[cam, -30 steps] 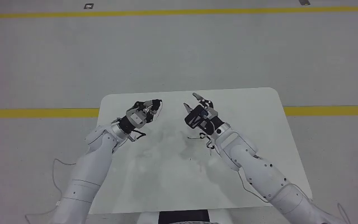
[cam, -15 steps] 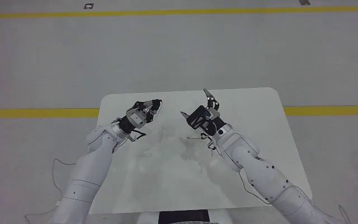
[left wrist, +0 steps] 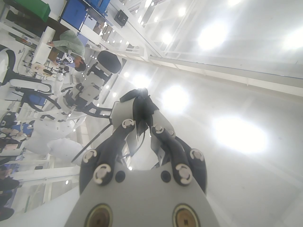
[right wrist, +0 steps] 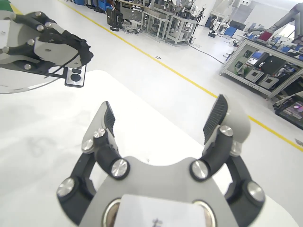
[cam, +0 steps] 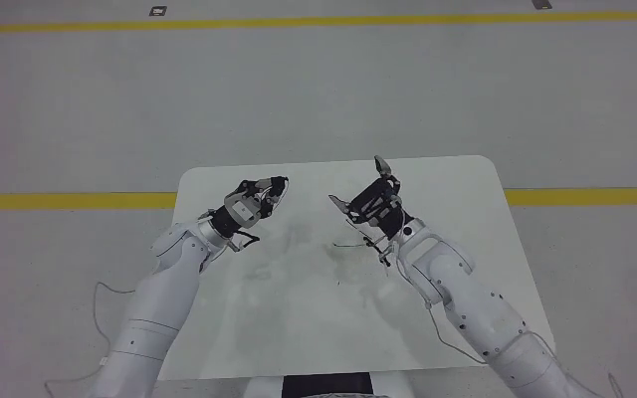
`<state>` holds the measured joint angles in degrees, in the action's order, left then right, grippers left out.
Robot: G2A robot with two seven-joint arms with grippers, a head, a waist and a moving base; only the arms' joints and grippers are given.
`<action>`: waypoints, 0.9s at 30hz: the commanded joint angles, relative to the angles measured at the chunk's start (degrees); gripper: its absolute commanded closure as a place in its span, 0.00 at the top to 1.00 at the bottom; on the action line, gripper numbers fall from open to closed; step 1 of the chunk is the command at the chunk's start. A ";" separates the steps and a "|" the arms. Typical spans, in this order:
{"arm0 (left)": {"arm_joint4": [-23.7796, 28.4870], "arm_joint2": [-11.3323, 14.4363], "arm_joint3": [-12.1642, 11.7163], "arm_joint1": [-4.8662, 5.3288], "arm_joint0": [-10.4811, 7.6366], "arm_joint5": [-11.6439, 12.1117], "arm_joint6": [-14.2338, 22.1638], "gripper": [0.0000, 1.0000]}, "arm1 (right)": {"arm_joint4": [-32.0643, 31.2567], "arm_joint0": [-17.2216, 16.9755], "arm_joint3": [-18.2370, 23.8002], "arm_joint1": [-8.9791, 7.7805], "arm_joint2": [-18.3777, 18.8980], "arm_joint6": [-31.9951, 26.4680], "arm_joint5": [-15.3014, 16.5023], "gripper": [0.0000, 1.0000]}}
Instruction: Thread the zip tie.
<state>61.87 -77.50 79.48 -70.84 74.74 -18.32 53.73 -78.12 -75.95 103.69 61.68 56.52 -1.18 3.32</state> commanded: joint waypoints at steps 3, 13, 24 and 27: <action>0.00 0.00 0.00 0.00 0.00 0.00 0.00 0.00 | 4.70 -1.64 0.60 0.01 2.68 3.75 1.30 1.00; 0.06 0.93 1.84 0.02 0.29 0.15 -0.96 0.00 | 8.32 -3.96 0.90 0.09 5.98 7.03 0.61 1.00; 0.41 3.07 4.90 0.87 0.71 -1.16 7.96 0.00 | 8.32 -3.96 0.90 0.09 5.98 7.03 0.61 1.00; 1.29 4.16 4.31 1.15 0.27 -1.16 10.08 0.00 | 8.32 -3.96 0.90 0.09 5.98 7.03 0.61 1.00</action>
<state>62.92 -73.81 84.01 -69.79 75.18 -19.49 63.03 -69.80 -79.91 104.59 61.77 62.50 5.85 3.93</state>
